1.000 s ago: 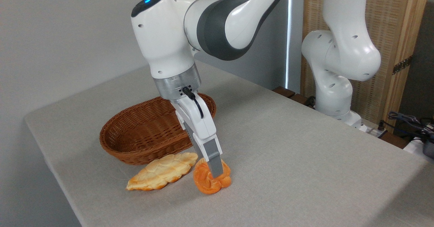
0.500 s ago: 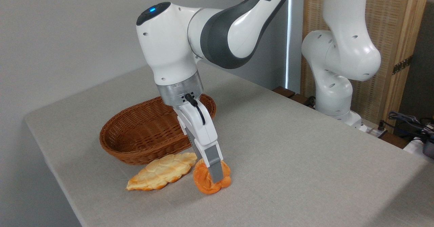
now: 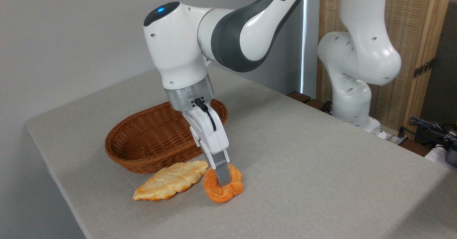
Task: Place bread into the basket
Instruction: 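Lift the orange bun and carry it over the wicker basket, then lower the bun into the basket, open the gripper, and rise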
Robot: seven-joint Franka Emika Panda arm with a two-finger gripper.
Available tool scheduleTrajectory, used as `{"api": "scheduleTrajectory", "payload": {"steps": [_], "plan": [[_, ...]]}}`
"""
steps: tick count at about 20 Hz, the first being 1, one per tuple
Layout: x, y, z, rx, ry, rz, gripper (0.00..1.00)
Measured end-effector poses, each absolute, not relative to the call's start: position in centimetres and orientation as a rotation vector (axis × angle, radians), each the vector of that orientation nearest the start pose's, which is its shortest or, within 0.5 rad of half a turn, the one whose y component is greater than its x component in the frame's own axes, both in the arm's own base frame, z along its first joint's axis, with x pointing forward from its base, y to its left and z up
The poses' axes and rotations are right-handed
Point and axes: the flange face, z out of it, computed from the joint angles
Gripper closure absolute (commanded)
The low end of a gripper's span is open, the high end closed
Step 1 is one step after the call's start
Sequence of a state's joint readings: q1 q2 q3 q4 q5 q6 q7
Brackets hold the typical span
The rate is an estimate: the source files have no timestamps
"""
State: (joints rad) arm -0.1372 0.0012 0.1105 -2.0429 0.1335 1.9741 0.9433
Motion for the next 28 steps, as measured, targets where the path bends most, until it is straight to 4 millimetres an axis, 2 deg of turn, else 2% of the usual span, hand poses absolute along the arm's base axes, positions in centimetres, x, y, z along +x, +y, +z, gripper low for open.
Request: {"api": "scheduleTrajectory", "payload": {"steps": [3, 6, 8, 9, 10, 12, 14, 15, 18, 20, 24, 28], "plan": [[54.3, -0.6, 44.2, -2.66, 1.499, 0.155, 0.81], [54.6, -0.9, 46.4, -2.648, 1.492, 0.088, 0.78], [55.0, -1.9, 48.5, -2.687, 1.491, -0.009, 0.76], [55.2, -2.8, 49.4, -2.711, 1.496, -0.059, 0.65], [55.3, -3.9, 50.3, -2.727, 1.511, -0.108, 0.44], [55.4, -6.7, 51.5, -2.742, 1.534, -0.168, 0.33], [55.1, -9.6, 52.1, -2.779, 1.501, -0.193, 0.13], [54.8, -11.1, 52.2, -2.803, 1.468, -0.198, 0.07], [53.7, -15.7, 52.4, -2.847, 1.403, -0.195, 0.03], [53.1, -17.6, 52.4, -2.859, 1.387, -0.193, 0.0], [52.6, -19.2, 52.3, -2.849, 1.412, -0.191, 0.0], [52.7, -18.9, 52.4, -2.854, 1.4, -0.191, 0.0]]}}
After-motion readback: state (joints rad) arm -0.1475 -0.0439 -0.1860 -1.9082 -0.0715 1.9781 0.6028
